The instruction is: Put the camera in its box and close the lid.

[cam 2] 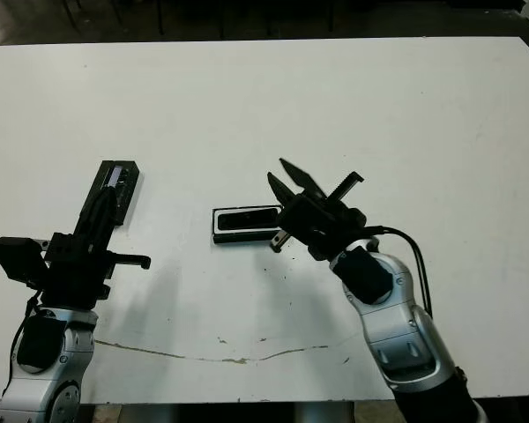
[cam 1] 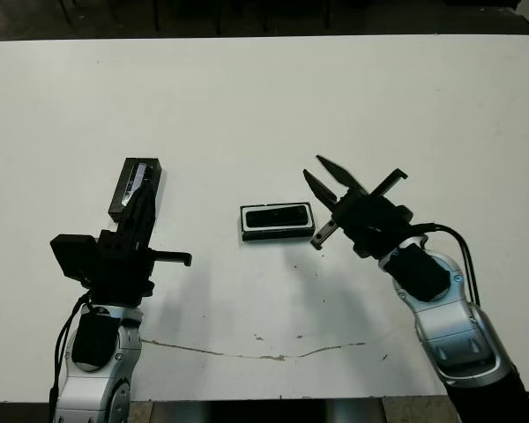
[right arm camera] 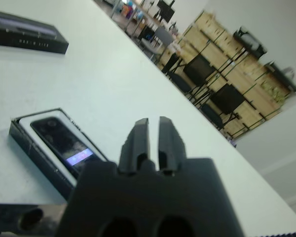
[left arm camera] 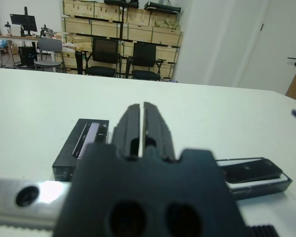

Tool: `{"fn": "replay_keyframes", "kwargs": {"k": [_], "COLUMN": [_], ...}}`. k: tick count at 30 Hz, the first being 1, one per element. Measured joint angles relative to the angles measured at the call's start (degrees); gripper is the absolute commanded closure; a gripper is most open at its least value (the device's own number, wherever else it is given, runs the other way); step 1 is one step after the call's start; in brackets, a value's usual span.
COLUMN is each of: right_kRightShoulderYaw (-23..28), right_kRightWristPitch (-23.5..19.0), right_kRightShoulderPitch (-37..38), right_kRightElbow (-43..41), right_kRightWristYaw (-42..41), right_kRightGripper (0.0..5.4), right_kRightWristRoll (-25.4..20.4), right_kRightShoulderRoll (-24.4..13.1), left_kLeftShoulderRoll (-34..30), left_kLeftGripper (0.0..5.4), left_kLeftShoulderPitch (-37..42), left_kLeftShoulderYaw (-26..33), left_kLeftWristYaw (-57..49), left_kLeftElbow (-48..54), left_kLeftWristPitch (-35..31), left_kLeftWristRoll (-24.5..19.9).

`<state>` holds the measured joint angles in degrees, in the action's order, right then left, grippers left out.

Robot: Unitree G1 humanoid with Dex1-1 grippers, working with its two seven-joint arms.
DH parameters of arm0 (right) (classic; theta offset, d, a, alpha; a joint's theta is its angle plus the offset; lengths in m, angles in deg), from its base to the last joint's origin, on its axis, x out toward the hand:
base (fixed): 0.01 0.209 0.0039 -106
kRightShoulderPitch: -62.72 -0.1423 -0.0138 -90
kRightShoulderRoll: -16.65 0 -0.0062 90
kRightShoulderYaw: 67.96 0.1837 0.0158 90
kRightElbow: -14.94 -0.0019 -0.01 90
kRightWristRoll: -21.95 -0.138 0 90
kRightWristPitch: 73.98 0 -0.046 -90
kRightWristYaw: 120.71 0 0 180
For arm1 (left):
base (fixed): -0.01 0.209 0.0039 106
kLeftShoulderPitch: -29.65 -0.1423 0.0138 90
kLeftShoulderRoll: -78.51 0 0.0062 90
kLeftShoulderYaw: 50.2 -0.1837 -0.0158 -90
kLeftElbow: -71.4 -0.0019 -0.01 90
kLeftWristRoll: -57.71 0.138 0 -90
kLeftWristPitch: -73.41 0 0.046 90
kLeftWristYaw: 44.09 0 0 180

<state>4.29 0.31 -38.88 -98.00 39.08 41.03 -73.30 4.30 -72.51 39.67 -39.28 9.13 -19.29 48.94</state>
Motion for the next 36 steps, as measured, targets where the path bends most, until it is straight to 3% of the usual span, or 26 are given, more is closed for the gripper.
{"fn": "replay_keyframes", "kwargs": {"k": [12,26,32,36], "right_kRightShoulderYaw": [-3.79,-6.78,-7.83,-5.68], "right_kRightWristPitch": [-8.69,-9.58,-12.18,-11.53], "right_kRightShoulderPitch": [-2.41,-3.20,-4.15,-3.09], "right_kRightElbow": [4.26,5.89,4.76,4.69], "right_kRightWristYaw": [-3.11,-8.14,-10.19,-8.86], "right_kRightGripper": [5.39,5.39,5.39,5.39], "right_kRightWristRoll": [3.06,5.02,6.73,4.75], "right_kRightShoulderRoll": [0.57,-2.53,-3.64,-3.03], "left_kLeftShoulderRoll": [-0.01,0.00,0.01,0.02], "left_kLeftGripper": [5.40,5.40,5.40,5.40], "left_kLeftShoulderPitch": [-0.51,-0.64,-0.58,-0.49], "left_kLeftShoulderYaw": [-0.30,-0.95,-1.05,-0.97], "left_kLeftWristYaw": [0.23,0.17,-0.01,-0.01], "left_kLeftElbow": [0.47,0.53,0.52,0.53], "left_kLeftWristPitch": [-0.12,-0.14,-0.20,-0.20], "left_kLeftWristRoll": [0.11,0.50,0.65,0.53]}}
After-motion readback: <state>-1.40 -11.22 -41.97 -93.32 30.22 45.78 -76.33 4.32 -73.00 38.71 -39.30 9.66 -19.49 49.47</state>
